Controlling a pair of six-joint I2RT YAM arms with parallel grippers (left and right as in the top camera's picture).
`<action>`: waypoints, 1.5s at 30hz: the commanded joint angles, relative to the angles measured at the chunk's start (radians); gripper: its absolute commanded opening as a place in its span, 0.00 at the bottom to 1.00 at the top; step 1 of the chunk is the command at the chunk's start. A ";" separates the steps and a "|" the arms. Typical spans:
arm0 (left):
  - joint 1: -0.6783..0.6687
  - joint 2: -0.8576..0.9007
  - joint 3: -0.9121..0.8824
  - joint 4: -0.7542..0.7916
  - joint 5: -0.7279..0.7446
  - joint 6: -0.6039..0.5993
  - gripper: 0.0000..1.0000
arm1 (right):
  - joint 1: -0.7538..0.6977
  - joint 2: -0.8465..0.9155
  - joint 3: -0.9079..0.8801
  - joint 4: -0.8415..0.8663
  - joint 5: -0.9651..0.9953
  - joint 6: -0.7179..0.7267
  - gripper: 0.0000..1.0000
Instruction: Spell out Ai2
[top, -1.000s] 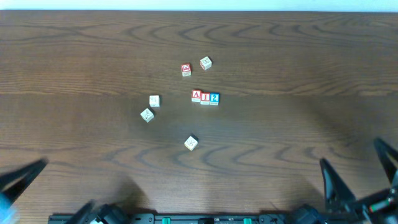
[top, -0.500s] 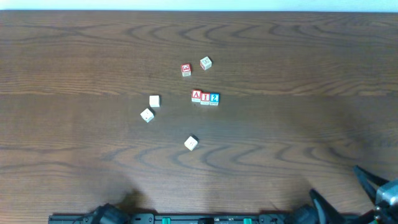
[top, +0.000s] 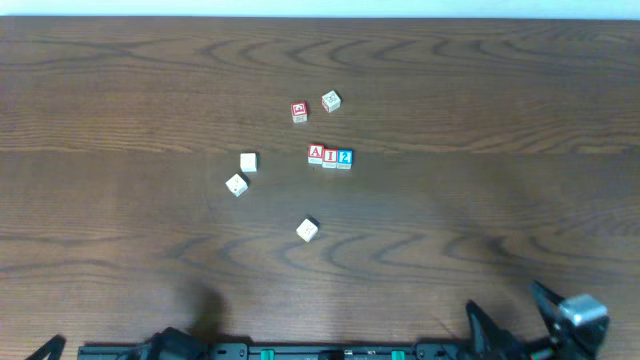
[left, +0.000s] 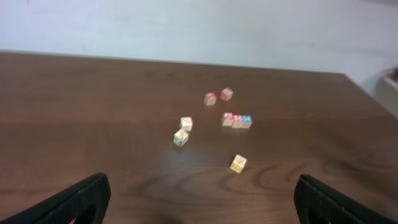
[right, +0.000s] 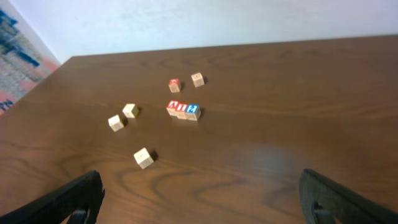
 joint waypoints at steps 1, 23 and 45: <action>0.002 0.011 -0.100 0.049 -0.040 -0.042 0.95 | -0.062 -0.003 -0.089 0.055 -0.091 -0.010 0.99; 0.002 0.011 -0.851 0.833 -0.378 -0.042 0.95 | -0.086 -0.003 -0.591 0.701 0.058 -0.073 0.99; 0.002 0.011 -1.338 1.269 -0.346 0.034 0.96 | -0.085 0.011 -0.927 1.041 0.056 0.002 0.99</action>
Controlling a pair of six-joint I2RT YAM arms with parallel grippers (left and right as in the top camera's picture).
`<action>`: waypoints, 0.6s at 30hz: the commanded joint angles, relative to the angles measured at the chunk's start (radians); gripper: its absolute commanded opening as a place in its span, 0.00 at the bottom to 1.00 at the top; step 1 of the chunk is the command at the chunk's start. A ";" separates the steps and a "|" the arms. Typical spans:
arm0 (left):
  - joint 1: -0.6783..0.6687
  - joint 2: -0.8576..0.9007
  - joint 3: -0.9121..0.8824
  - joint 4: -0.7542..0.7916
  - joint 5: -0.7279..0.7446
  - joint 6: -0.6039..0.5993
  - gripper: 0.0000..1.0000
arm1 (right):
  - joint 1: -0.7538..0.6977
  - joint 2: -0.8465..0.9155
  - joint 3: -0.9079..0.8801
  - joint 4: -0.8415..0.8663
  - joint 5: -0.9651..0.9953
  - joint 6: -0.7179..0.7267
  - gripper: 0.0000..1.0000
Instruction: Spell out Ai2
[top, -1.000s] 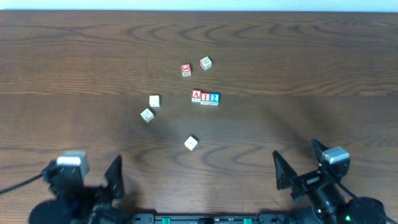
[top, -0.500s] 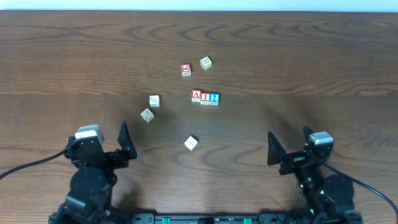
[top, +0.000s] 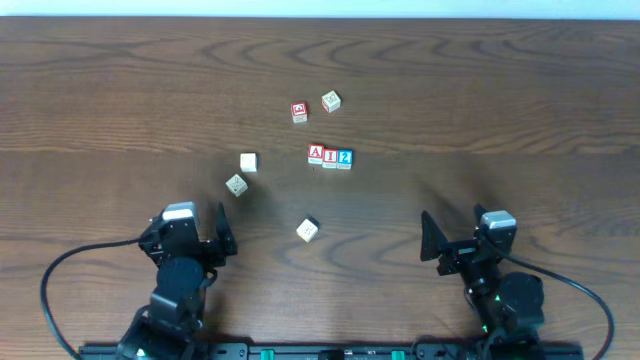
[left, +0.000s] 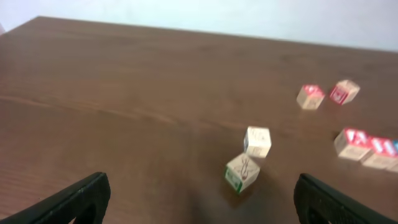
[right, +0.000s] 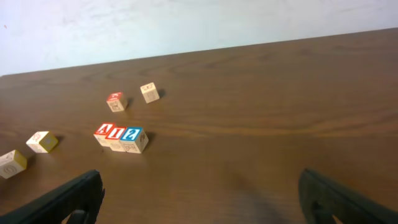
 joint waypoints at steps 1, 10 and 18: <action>0.002 -0.001 -0.041 0.001 -0.003 0.018 0.95 | -0.008 0.003 -0.014 0.000 0.010 0.015 0.99; 0.002 0.005 -0.116 -0.072 -0.083 0.019 0.95 | -0.008 0.003 -0.014 0.000 0.010 0.015 0.99; 0.002 0.006 -0.116 -0.071 -0.083 0.019 0.95 | -0.008 0.003 -0.014 0.000 0.010 0.015 0.99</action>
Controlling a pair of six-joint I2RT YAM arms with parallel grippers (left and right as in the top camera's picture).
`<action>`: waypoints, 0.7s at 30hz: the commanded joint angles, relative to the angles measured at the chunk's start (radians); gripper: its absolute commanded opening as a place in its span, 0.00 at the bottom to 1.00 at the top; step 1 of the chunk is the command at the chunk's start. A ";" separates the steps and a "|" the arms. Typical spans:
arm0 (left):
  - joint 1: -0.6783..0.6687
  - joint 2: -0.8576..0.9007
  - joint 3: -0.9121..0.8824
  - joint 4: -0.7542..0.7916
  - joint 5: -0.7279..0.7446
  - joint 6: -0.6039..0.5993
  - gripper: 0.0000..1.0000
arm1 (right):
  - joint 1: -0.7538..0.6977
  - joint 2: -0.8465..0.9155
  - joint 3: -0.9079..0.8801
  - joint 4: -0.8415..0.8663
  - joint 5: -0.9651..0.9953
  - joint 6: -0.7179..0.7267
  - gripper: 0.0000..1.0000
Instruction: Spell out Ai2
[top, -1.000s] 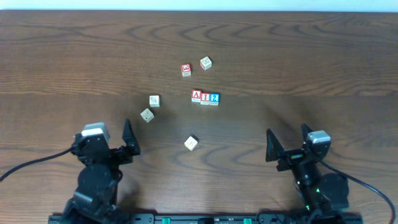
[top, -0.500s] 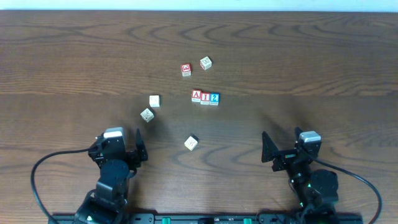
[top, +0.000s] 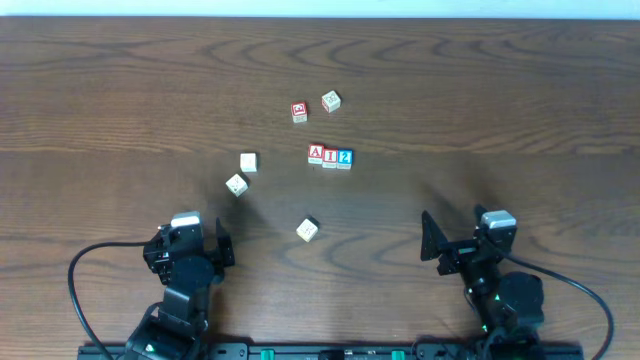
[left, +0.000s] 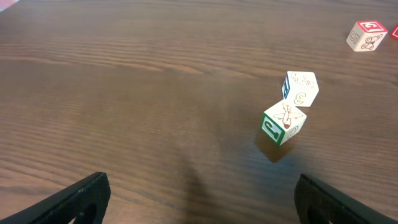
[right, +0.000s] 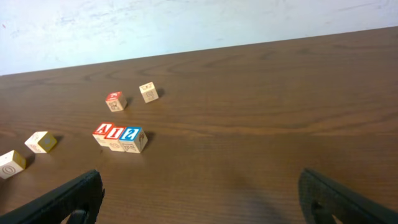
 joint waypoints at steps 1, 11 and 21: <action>0.002 0.000 -0.019 -0.019 -0.026 0.018 0.95 | -0.008 0.000 -0.014 -0.002 0.008 0.012 0.99; 0.018 -0.030 -0.019 -0.019 -0.025 0.018 0.95 | -0.019 -0.049 -0.014 -0.002 0.008 0.012 0.99; 0.098 -0.285 -0.019 -0.019 -0.025 0.018 0.95 | -0.063 -0.080 -0.014 -0.002 0.008 0.012 0.99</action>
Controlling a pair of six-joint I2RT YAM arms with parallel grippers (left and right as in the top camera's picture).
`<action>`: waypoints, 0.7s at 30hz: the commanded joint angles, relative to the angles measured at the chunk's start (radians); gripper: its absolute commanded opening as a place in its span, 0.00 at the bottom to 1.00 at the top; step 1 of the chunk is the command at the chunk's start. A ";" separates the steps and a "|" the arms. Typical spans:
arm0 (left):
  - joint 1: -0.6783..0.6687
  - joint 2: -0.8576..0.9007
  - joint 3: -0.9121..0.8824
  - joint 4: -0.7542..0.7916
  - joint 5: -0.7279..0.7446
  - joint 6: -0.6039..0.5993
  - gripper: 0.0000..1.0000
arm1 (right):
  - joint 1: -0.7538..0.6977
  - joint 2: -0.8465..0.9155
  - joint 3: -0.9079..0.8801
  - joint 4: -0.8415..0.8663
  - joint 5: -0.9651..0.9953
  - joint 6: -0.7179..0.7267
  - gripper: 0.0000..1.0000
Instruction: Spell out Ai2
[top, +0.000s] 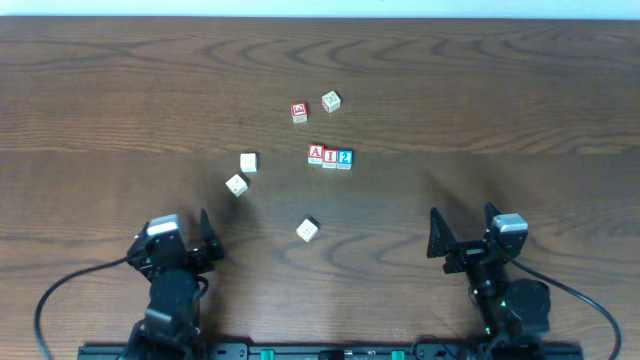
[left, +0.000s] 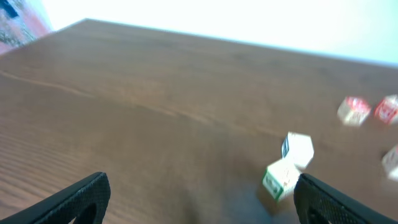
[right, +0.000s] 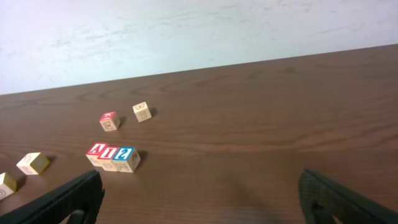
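Three blocks stand touching in a row on the brown table: a red A block (top: 316, 154), a red I block (top: 330, 156) and a blue 2 block (top: 344, 157); the right wrist view shows the same A block (right: 96, 152), I block (right: 109, 153) and 2 block (right: 124, 155). My left gripper (top: 180, 238) sits near the front left, open and empty. My right gripper (top: 462, 232) sits near the front right, open and empty. In each wrist view only the two fingertips (left: 87, 193) (right: 329, 193) show at the lower corners.
Loose blocks lie around: a red one (top: 299, 112) and a pale one (top: 331, 101) behind the row, two pale ones (top: 248, 161) (top: 236, 185) to the left, one (top: 307, 230) in front. The left wrist view shows a green-edged block (left: 279, 179).
My left arm has shifted a little left and back, its camera tilted up toward the far edge. The right arm has moved slightly right. The blocks lie as before.
At first both arms were low at the front edge, the A, I, 2 row standing in the middle. Then both grippers had come forward over the table, open. The left one then stood a little further back and right, and now to the left.
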 joint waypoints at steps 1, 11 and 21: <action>0.023 -0.056 -0.019 -0.019 -0.022 0.018 0.95 | -0.013 -0.013 -0.013 -0.002 0.008 0.011 0.99; 0.085 -0.061 -0.019 -0.019 -0.022 0.018 0.95 | -0.051 -0.020 -0.013 -0.002 0.008 0.011 0.99; 0.087 -0.058 -0.021 -0.013 -0.022 0.018 0.95 | -0.068 -0.032 -0.013 -0.002 0.008 0.011 0.99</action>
